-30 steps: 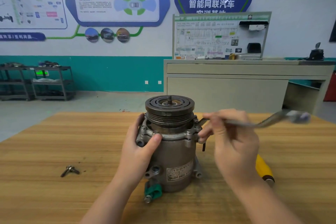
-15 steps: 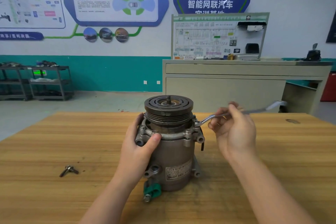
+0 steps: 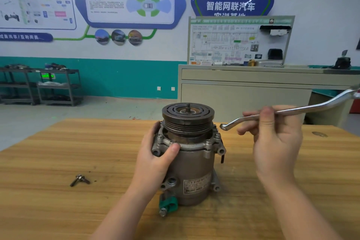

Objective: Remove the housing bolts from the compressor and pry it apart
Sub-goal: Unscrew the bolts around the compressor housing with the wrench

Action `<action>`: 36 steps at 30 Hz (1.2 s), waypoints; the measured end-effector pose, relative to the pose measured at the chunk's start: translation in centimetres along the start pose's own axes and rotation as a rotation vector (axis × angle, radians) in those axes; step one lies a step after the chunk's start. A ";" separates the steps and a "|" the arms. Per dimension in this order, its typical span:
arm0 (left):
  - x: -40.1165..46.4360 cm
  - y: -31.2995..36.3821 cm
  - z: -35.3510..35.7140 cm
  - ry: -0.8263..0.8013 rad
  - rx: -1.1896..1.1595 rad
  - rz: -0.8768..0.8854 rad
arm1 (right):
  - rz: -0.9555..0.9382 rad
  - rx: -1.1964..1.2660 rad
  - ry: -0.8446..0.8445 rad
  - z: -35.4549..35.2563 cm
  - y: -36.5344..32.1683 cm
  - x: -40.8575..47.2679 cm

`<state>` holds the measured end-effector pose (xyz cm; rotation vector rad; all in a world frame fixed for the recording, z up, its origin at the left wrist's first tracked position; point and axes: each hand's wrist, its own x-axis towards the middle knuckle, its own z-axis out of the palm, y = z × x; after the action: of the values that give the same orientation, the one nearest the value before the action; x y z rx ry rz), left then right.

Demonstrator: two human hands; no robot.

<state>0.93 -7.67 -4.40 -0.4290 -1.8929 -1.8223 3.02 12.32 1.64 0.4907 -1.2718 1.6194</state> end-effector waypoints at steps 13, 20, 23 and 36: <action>0.0 -0.1 0.0 -0.007 -0.017 -0.007 | -0.656 -0.431 -0.445 0.4 0.8 -3.2; -0.2 0.1 0.1 0.001 -0.019 -0.012 | 0.382 0.286 0.163 0.5 1.8 -0.7; -0.2 0.2 0.1 0.006 -0.016 -0.002 | 0.879 0.517 0.156 0.2 2.6 1.7; -0.1 0.3 0.2 0.007 -0.028 -0.010 | -0.024 0.012 -0.074 0.2 0.6 -1.1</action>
<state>1.18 -7.48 -4.25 -0.4218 -1.8703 -1.8562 2.89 11.72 0.56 0.5758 -1.3061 1.6025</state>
